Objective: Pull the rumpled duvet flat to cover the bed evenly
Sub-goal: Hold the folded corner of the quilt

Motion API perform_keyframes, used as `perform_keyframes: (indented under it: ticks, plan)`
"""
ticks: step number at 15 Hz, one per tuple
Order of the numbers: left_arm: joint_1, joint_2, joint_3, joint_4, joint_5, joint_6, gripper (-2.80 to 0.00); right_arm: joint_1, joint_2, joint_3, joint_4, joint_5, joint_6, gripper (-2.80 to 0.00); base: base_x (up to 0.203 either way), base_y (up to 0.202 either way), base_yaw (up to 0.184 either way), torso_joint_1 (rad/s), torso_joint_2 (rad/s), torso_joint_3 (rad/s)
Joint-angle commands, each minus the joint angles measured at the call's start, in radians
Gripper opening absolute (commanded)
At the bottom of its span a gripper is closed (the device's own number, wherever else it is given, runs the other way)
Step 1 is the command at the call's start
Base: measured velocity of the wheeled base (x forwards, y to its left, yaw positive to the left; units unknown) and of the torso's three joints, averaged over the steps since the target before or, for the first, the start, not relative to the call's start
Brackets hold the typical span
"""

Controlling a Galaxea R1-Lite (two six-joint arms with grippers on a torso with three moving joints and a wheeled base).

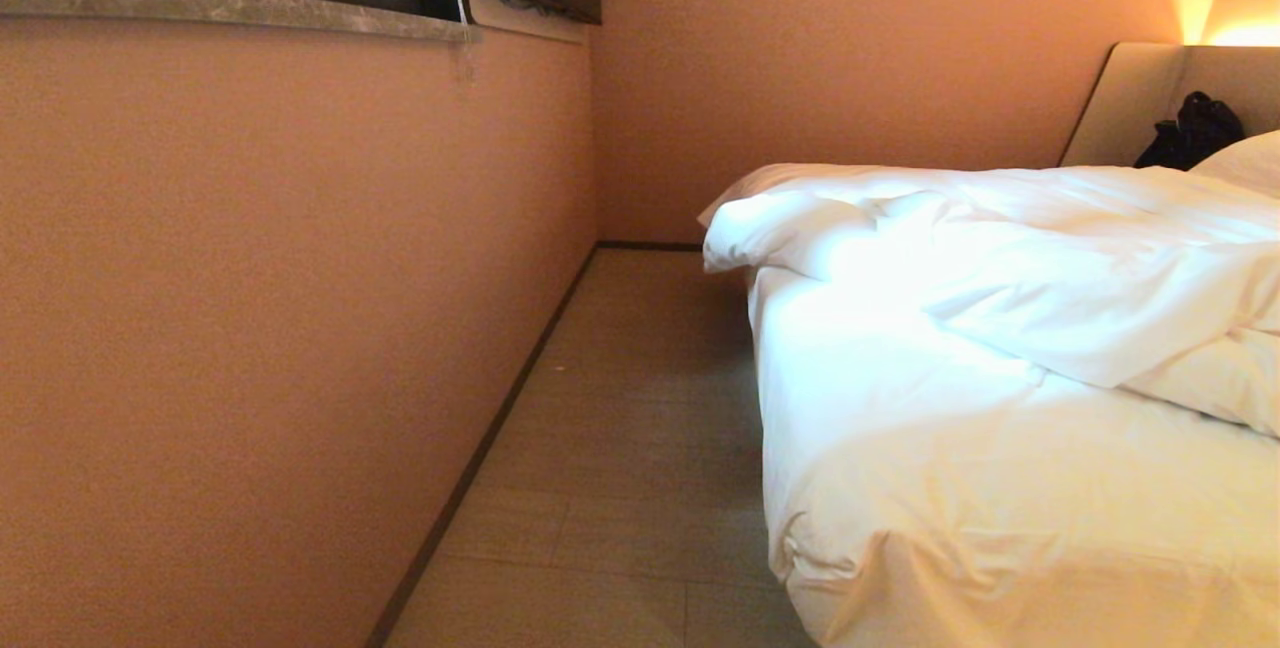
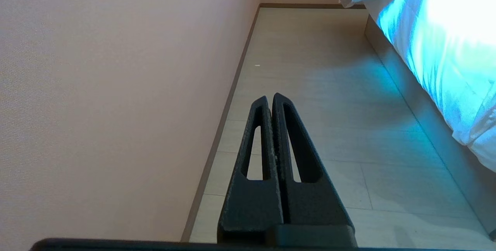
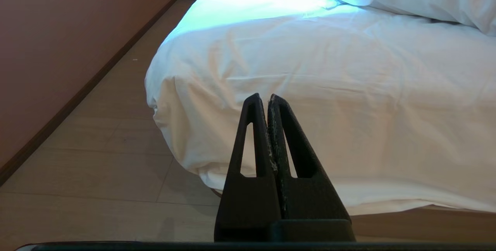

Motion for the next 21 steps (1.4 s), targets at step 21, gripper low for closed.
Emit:
perform_keyframes:
  ticks: [21]
  plan:
    - [0.0, 0.001, 0.0, -0.001, 0.0, 0.002, -2.8, 0.0, 0.0, 0.0, 0.0, 0.0, 0.01, -2.8, -0.038, -0.023, 0.001, 0.001, 0.0, 0.002]
